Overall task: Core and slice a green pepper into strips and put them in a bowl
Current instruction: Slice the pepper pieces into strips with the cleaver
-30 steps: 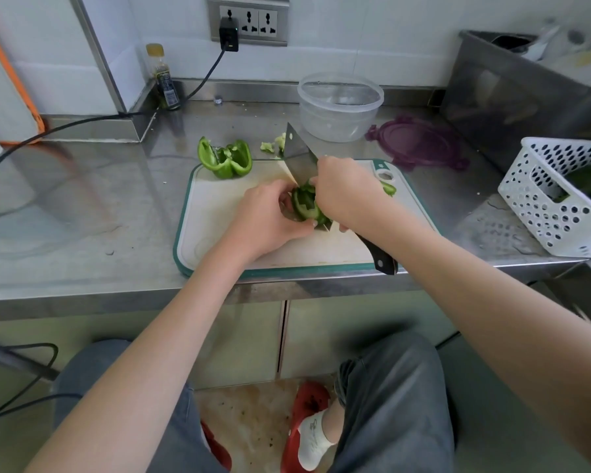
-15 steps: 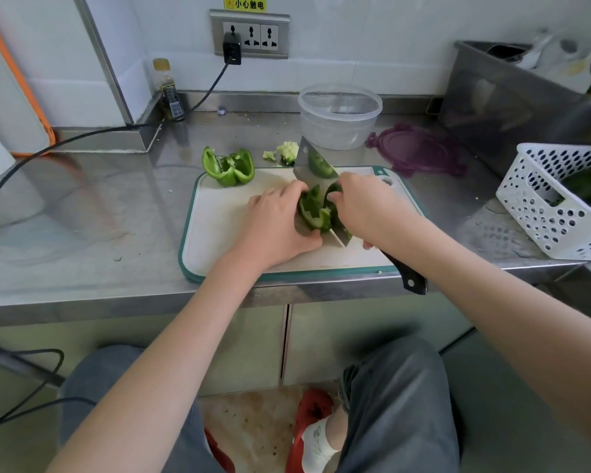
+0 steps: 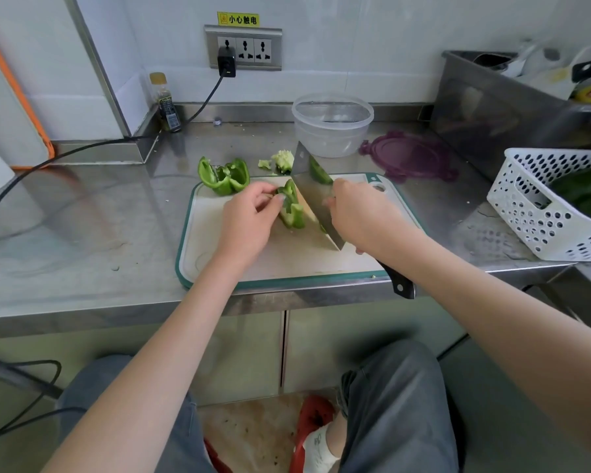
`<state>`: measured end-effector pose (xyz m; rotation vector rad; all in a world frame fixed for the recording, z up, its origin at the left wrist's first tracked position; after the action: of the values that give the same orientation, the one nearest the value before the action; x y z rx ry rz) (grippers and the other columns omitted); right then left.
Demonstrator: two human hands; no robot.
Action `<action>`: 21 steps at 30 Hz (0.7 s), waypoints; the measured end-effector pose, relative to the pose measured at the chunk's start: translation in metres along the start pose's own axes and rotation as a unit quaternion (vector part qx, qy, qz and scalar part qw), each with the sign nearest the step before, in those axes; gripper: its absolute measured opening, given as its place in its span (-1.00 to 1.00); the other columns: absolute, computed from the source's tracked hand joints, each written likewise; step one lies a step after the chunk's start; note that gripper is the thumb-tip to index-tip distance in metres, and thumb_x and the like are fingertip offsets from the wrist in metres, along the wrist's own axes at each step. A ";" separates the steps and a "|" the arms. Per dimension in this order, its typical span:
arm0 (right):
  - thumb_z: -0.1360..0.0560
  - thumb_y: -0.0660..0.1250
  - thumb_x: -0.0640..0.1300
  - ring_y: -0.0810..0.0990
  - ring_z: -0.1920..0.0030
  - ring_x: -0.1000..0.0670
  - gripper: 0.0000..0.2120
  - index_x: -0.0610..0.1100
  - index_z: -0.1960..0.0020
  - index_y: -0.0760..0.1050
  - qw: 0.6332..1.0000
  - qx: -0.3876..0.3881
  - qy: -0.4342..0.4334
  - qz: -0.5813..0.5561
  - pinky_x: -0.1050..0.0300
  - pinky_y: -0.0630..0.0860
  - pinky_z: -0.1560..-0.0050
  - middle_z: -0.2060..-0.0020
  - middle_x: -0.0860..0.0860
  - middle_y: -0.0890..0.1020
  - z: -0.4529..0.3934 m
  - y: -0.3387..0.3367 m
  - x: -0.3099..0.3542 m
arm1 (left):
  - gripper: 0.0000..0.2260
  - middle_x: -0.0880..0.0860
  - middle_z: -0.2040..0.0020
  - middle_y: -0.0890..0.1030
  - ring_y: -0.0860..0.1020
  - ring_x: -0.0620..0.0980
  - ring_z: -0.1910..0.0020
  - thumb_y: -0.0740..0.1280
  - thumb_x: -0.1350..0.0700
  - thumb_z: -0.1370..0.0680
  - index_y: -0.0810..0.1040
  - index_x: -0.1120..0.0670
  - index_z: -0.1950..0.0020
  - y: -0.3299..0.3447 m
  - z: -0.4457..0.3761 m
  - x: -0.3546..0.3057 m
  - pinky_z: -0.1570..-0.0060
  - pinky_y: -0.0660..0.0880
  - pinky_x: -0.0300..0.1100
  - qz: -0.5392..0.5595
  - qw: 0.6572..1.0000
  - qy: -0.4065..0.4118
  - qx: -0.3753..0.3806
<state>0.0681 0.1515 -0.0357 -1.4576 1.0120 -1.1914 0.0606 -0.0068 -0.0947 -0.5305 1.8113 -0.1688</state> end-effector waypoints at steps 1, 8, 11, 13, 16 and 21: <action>-0.64 0.08 -0.09 0.57 0.13 -0.19 -0.78 -0.20 -0.12 0.40 1.000 0.005 0.012 0.002 0.00 0.47 0.21 0.15 -0.15 0.48 -0.002 -0.002 -0.003 | -0.87 -0.04 0.15 0.65 0.58 -0.17 0.17 0.32 0.13 -0.55 0.57 0.13 -0.06 -0.001 0.001 0.000 0.21 0.40 -0.49 -0.019 1.000 0.002 -0.004; -0.63 0.08 -0.08 0.45 0.65 0.00 -0.79 -0.22 -0.04 0.38 0.992 0.018 0.063 -0.111 0.32 0.28 0.67 0.42 -0.12 0.49 0.003 -0.017 -0.021 | -0.93 -0.02 0.27 0.59 0.52 -0.05 0.28 0.37 0.10 -0.50 0.62 0.07 0.11 0.004 0.007 -0.008 0.28 0.40 -0.22 -0.175 0.984 0.040 0.015; -0.64 0.05 -0.08 0.36 0.80 0.06 -0.81 -0.19 -0.09 0.34 0.987 0.020 0.052 -0.149 0.39 0.22 0.71 0.44 -0.14 0.46 0.009 -0.023 -0.009 | -0.91 0.04 0.28 0.58 0.53 0.08 0.24 0.33 0.12 -0.50 0.57 0.12 0.14 0.008 0.010 -0.011 0.24 0.44 -0.11 -0.228 0.971 0.064 0.020; -0.64 0.06 -0.09 0.37 0.80 0.06 -0.80 -0.21 -0.09 0.35 0.986 0.020 0.042 -0.158 0.40 0.21 0.71 0.42 -0.14 0.47 0.008 -0.023 -0.002 | -0.91 0.07 0.29 0.58 0.53 0.12 0.23 0.33 0.13 -0.48 0.54 0.14 0.17 0.008 0.010 -0.011 0.22 0.47 -0.04 -0.224 0.973 0.054 0.018; -0.63 0.06 -0.11 0.37 0.80 0.06 -0.82 -0.21 -0.07 0.35 0.987 0.037 0.043 -0.152 0.39 0.20 0.72 0.60 -0.13 0.48 0.006 -0.018 0.004 | -0.88 0.02 0.35 0.54 0.52 0.09 0.27 0.35 0.11 -0.45 0.50 0.13 0.24 0.007 0.009 -0.009 0.27 0.45 -0.07 -0.191 0.981 0.023 0.013; -0.62 0.07 -0.15 0.39 0.75 0.03 -0.87 -0.20 -0.05 0.32 0.989 0.058 0.046 -0.126 0.31 0.29 0.69 0.52 -0.12 0.44 0.009 -0.012 0.010 | -0.84 0.04 0.35 0.54 0.51 0.10 0.27 0.36 0.11 -0.45 0.46 0.12 0.29 0.008 0.007 -0.005 0.28 0.46 -0.05 -0.193 0.981 0.023 0.018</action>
<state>0.0792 0.1460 -0.0225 -1.4798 0.8213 -1.4850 0.0664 0.0040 -0.0953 -0.8553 1.7305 -0.4795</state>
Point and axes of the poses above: each hand's wrist, its own z-axis away from the middle knuckle, its own y-axis out of the palm, x = y × z, the point moved 2 cm from there along -z, towards the middle knuckle
